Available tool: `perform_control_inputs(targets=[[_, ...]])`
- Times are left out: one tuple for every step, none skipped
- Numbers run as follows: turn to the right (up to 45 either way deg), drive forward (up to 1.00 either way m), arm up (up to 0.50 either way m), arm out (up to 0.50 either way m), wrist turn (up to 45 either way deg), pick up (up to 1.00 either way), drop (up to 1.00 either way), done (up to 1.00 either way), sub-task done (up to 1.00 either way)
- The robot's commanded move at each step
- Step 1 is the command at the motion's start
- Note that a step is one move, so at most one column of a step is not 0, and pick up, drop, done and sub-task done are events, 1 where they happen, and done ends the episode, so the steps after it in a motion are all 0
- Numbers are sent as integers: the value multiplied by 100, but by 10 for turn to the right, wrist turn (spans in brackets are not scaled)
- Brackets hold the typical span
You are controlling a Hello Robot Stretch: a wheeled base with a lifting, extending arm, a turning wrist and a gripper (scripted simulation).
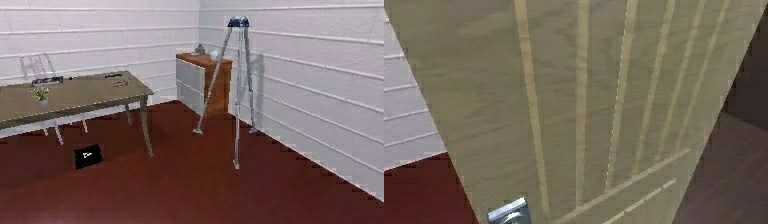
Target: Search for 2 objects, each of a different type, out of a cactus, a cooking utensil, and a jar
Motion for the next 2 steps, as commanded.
perform_control_inputs(targets=[[0, 100, 0, 0, 0, 0, 0, 0, 0], [-30, 0, 0, 0, 0, 0, 0, 0, 0]])
